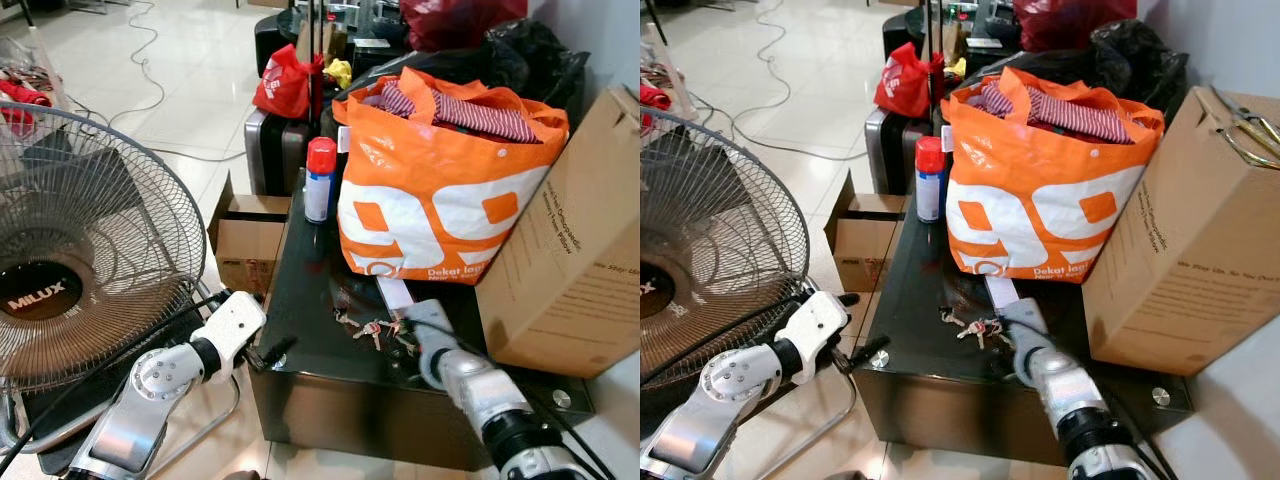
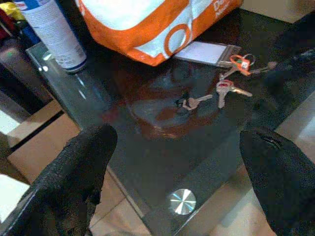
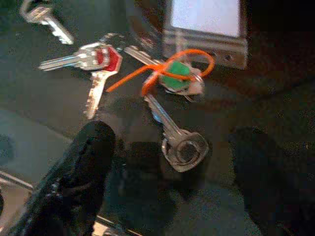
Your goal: Hang keys on a hook
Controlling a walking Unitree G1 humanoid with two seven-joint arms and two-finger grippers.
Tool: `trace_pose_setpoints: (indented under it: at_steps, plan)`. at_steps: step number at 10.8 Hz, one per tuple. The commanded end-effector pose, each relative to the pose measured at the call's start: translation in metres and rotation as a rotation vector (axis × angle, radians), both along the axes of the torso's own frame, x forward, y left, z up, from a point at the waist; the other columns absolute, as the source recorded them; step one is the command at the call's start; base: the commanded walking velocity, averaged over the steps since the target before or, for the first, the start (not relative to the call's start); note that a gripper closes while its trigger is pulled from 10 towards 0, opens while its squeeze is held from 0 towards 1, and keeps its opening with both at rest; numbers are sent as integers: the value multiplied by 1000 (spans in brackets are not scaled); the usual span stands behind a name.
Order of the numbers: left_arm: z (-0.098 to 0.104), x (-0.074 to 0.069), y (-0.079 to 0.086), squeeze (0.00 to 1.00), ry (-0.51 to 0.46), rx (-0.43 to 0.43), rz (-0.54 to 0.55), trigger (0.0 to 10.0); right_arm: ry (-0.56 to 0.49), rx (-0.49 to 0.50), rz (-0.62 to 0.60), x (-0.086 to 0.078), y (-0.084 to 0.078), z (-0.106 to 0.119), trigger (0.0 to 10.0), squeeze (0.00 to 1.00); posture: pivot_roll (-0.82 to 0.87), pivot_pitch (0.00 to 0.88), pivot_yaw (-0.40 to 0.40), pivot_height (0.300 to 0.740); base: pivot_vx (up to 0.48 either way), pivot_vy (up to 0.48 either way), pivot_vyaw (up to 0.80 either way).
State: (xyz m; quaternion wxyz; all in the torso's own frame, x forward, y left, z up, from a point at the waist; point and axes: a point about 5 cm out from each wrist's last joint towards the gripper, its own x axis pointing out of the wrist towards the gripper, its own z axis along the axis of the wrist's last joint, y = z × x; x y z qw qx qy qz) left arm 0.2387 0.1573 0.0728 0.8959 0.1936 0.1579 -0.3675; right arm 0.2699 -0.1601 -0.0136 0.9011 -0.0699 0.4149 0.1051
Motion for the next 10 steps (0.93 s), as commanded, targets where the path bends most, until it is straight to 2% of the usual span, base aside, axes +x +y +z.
trace_pose_setpoints:
  at_steps: [1,2,7,10]
  plan:
    - [4,-1,-3,333,-6,-4,-23,10000,-17,20,-33,5,-1,4,863,0,27,0,-33,740,0,0,0]
    - [4,-1,-3,337,-4,-5,-26,10000,-12,36,-52,5,-1,3,0,0,29,0,-29,740,0,0,0]
    - [7,-4,-2,345,16,-2,-61,10000,19,20,-149,4,-7,-7,0,0,35,0,-8,740,0,0,0]
    - [7,-3,-6,341,22,-4,-77,10000,48,6,-117,0,-7,-11,0,0,29,0,-5,740,0,0,0]
